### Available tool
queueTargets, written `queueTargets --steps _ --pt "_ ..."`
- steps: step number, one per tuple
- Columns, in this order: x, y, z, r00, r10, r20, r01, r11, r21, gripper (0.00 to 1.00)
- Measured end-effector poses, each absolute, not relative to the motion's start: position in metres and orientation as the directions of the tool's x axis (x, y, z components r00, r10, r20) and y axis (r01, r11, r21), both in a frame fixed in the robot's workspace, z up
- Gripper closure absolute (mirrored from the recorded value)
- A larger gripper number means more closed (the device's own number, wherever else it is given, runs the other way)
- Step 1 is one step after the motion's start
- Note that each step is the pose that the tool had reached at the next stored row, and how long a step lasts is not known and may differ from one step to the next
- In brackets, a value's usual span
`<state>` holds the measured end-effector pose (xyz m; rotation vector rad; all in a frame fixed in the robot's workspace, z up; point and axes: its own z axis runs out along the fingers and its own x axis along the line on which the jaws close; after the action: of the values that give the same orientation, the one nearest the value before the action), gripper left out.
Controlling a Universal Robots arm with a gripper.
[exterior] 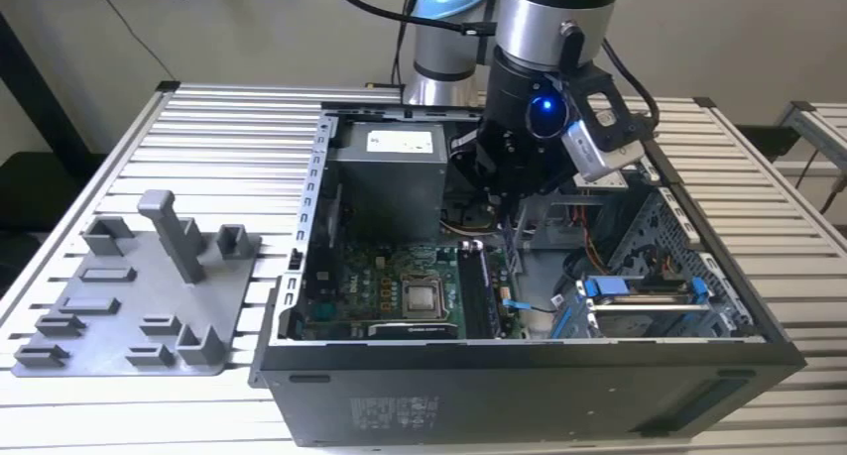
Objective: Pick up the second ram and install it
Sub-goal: 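Insert the second ram into the second slot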
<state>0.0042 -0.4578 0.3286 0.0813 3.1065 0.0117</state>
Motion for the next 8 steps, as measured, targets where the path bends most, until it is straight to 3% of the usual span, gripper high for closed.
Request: queueTargets --steps 8 --pt "0.0034 -0.4578 0.3223 -0.998 0.052 -0.034 0.052 0.999 0.008 0.86"
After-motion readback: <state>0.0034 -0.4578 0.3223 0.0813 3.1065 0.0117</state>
